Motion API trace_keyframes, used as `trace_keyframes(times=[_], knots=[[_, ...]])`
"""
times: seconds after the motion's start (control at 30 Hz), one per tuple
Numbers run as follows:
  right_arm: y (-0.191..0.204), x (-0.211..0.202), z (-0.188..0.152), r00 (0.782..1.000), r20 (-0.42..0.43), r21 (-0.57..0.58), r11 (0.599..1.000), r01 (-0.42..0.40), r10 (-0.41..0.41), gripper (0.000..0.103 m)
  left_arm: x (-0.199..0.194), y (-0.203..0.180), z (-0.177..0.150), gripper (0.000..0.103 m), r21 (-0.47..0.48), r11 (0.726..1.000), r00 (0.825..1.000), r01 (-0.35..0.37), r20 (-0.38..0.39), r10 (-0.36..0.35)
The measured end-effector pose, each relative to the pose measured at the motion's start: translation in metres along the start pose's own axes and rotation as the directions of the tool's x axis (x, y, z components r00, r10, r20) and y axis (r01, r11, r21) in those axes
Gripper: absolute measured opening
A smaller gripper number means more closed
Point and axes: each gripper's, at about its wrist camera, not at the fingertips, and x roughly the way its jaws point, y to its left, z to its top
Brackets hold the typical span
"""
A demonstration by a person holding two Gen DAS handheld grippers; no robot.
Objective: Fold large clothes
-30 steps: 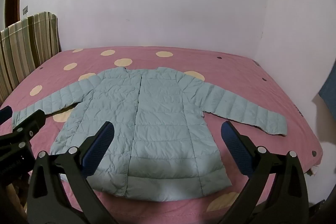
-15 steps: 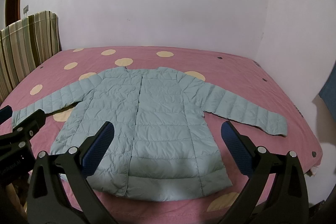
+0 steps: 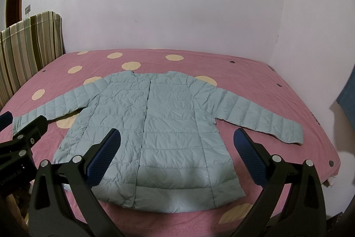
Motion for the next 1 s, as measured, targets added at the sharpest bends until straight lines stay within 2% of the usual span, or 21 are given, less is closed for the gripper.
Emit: trace_keyframes(times=[1.0], knots=[[0.0005,-0.0022,0.0006,1.000,0.002,-0.002,1.000,0.002,-0.002,0.101,0.0001,0.0011,0.0005,0.098,-0.004,1.000,1.000,0.003,-0.002,-0.003]])
